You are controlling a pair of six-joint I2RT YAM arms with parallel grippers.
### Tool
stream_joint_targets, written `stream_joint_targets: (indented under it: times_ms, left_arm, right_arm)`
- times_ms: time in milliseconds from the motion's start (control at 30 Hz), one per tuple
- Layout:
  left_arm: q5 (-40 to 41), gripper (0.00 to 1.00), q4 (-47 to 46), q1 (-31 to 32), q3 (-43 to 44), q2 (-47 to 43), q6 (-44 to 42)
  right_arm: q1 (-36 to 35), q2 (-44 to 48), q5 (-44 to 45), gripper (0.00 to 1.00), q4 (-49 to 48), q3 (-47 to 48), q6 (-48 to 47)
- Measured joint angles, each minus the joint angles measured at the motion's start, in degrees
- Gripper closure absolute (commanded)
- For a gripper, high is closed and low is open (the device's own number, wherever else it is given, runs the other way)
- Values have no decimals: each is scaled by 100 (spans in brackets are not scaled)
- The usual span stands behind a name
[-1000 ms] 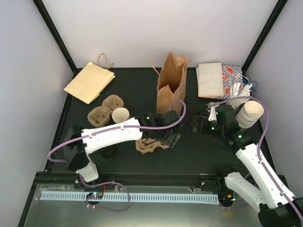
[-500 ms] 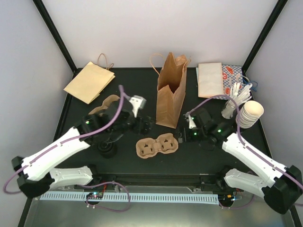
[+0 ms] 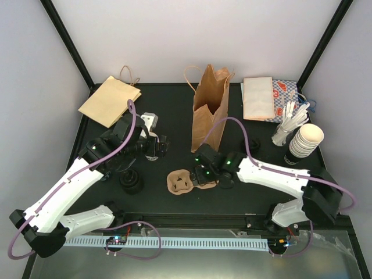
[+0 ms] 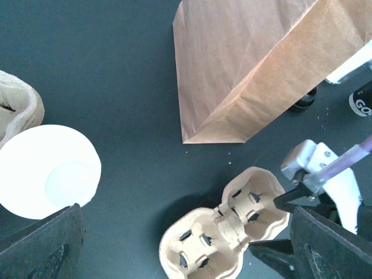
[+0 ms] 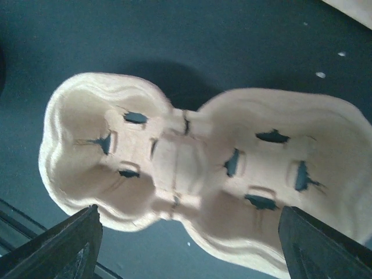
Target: Pack the takeout coffee
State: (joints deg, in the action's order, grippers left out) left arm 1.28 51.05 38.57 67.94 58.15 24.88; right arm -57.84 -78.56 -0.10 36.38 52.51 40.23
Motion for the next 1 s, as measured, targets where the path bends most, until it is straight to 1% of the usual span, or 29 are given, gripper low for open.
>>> stream_joint_targets:
  times_ms: [100,267,533,767,867,1000]
  left_arm:
    - [-66,1,15,-31,0,0,-107]
    - [-92,1,37,-83,0,0,-251]
    - [-131,1,76,-219,0,-7,-352]
    - [-138,1,87,-299,-7,-7,-391]
    - [-142,1,90,-326,-59,-11,-393]
    - [-142,1,144,-361,-109,-20,-393]
  right_arm:
    - [-260,-435,238,16,4,365,103]
    - [-492,-1128,426,19,-15,807,240]
    - [-586,-1609,518,21,-13,857,511]
    - [-610,-1976,509,23,-81,872,533]
    - [-616,-2085,505,27,-87,887,533]
    - [-616,-2157,501,36,-116,925,531]
